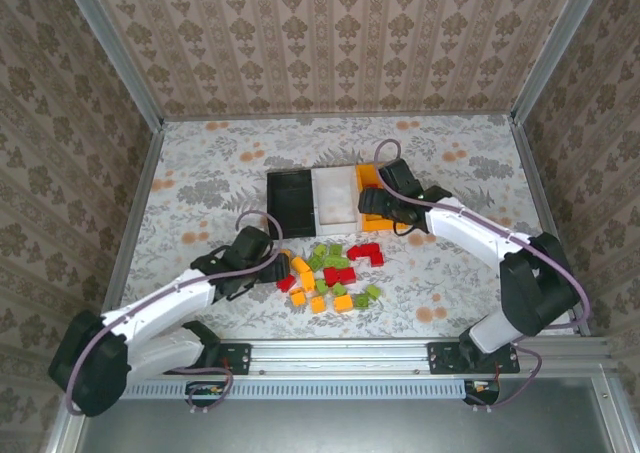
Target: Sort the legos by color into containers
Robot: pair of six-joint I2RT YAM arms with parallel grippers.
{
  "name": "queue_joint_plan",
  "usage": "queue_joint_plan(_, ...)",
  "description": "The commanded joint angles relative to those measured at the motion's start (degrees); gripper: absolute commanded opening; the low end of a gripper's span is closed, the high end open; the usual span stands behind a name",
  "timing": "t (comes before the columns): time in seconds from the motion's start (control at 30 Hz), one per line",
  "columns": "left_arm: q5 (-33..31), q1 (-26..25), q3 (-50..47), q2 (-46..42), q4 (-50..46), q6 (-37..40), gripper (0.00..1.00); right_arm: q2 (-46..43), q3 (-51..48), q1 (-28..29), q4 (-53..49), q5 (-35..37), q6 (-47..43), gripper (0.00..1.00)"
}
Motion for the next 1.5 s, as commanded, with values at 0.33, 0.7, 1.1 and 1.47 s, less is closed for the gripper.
queue_joint_plan(0.33, -3.4, -0.9, 0.0, 5.3, 5.2, 3.3, 0.54, -7.2, -2.5, 0.1, 0.1, 0.6, 0.7, 0.84)
queue_joint_plan(0.7, -4.0, -1.9, -2.3, 6.3, 6.3, 1.8, 0.51, -10.2, -2.6, 0.1, -0.2, 1.0, 1.6, 0.84)
queue_joint_plan(1.1, -3.9, -6.9, 6.5, -0.4, -2.1, 3.7, 0.29, -14.2, -6.2, -1.1, -0.6, 2.7, 2.6, 0.84)
queue_joint_plan(1.47, 3.0, -11.7, 37.4, 28.6, 9.6, 9.9, 0.28, -22.3, -16.8, -4.1, -2.2, 3.8, 4.1, 0.84)
